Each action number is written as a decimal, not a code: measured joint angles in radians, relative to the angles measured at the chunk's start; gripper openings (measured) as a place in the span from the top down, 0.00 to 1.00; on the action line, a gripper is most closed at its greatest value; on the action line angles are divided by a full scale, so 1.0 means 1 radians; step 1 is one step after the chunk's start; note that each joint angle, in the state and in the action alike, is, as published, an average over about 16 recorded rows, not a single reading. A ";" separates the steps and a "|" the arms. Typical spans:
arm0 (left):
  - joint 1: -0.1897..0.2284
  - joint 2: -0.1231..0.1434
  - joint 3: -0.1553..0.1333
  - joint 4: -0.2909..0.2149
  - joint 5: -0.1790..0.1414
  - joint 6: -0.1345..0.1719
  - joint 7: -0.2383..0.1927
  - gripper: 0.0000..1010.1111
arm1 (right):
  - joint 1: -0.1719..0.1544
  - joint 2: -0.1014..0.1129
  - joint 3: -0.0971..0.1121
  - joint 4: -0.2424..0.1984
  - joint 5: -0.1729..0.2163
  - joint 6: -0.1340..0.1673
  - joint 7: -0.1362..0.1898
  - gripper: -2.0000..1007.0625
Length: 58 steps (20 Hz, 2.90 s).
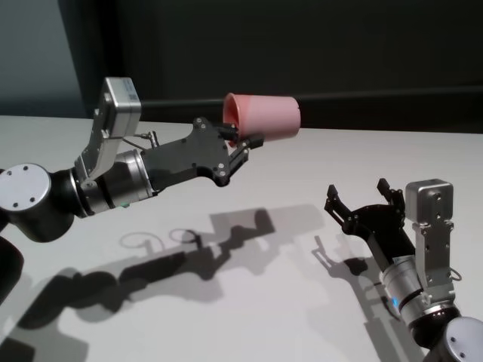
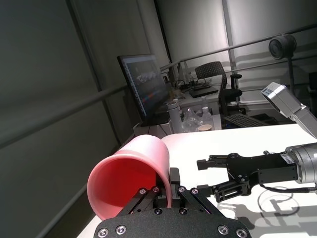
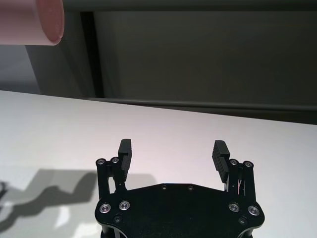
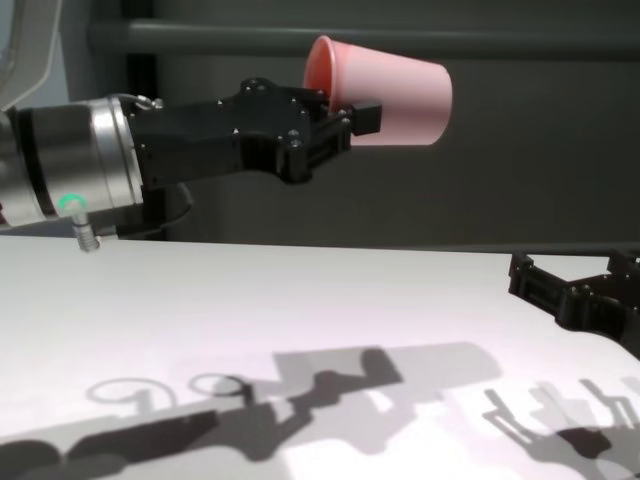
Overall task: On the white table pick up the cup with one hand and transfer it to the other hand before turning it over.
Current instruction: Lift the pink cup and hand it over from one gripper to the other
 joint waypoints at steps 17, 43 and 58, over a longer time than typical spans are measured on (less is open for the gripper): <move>-0.023 -0.033 0.011 0.045 -0.064 -0.030 -0.074 0.95 | 0.000 0.000 0.000 0.000 0.000 0.000 0.000 0.01; -0.019 -0.028 0.018 0.057 -0.110 -0.044 -0.106 0.95 | 0.000 0.000 0.000 0.000 0.000 0.000 0.000 0.00; -0.020 -0.030 0.017 0.057 -0.112 -0.044 -0.111 0.95 | 0.000 0.000 0.000 0.000 0.000 0.000 0.000 0.00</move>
